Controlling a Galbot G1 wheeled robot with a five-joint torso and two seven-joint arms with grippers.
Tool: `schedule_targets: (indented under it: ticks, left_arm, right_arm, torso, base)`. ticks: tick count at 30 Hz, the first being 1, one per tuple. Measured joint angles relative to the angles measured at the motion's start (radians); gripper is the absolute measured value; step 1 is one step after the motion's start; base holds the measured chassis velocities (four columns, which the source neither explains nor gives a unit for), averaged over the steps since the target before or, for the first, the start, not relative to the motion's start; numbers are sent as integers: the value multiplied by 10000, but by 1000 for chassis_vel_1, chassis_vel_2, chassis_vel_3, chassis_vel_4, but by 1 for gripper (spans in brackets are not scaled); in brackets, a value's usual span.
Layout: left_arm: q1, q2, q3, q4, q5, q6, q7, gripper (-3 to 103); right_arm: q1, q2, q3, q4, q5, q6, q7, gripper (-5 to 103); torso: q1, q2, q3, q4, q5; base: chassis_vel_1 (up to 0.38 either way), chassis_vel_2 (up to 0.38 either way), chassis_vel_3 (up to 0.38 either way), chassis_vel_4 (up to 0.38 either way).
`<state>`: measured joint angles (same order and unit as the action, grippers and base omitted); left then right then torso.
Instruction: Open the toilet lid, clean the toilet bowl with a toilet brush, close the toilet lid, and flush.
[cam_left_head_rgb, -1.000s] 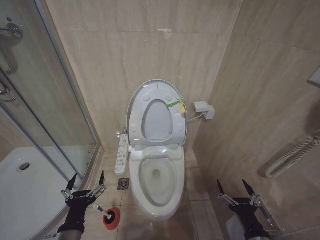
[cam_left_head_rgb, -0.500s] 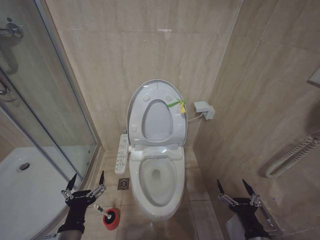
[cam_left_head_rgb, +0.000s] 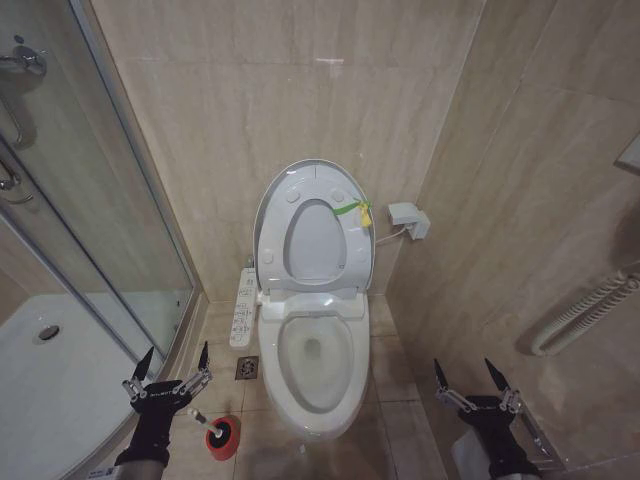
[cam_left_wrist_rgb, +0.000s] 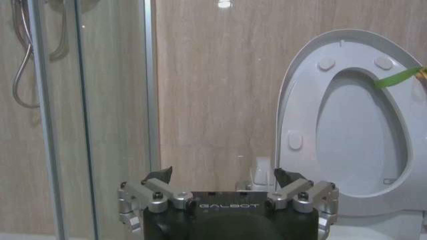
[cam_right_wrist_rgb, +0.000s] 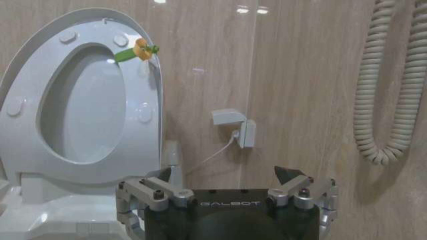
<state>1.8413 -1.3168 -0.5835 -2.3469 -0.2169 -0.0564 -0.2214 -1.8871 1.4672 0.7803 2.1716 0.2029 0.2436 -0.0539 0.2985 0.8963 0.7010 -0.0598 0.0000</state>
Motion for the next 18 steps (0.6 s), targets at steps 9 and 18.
schedule_targets:
  ticks: [9, 18]
  left_arm:
    - [0, 0, 0, 0, 0, 0, 0, 99]
    - [0, 0, 0, 0, 0, 0, 0, 99]
  right_arm:
    - [0, 0, 1, 0, 0, 0, 0, 100]
    - [0, 0, 0, 0, 0, 0, 0, 100]
  torso:
    - [0, 0, 0, 0, 0]
    - [0, 0, 0, 0, 0]
  base:
    - [0, 0, 0, 0]
    - [0, 0, 0, 0]
